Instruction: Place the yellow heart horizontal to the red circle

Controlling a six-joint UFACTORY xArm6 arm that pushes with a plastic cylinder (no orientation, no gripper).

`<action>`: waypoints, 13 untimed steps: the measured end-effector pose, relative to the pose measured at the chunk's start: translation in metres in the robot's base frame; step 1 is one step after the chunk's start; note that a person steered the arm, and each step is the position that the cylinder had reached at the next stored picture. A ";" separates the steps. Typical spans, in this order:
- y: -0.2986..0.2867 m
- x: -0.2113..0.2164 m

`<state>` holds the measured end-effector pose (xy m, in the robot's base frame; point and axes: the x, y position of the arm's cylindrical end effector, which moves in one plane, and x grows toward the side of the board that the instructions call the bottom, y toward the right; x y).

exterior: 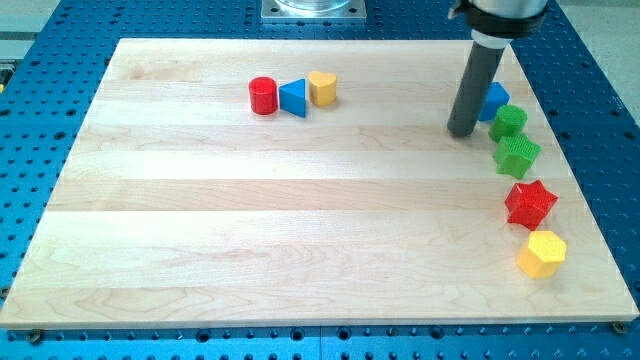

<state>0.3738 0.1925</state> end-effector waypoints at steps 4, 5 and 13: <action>-0.082 -0.028; -0.208 0.075; -0.041 -0.075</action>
<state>0.2987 0.1514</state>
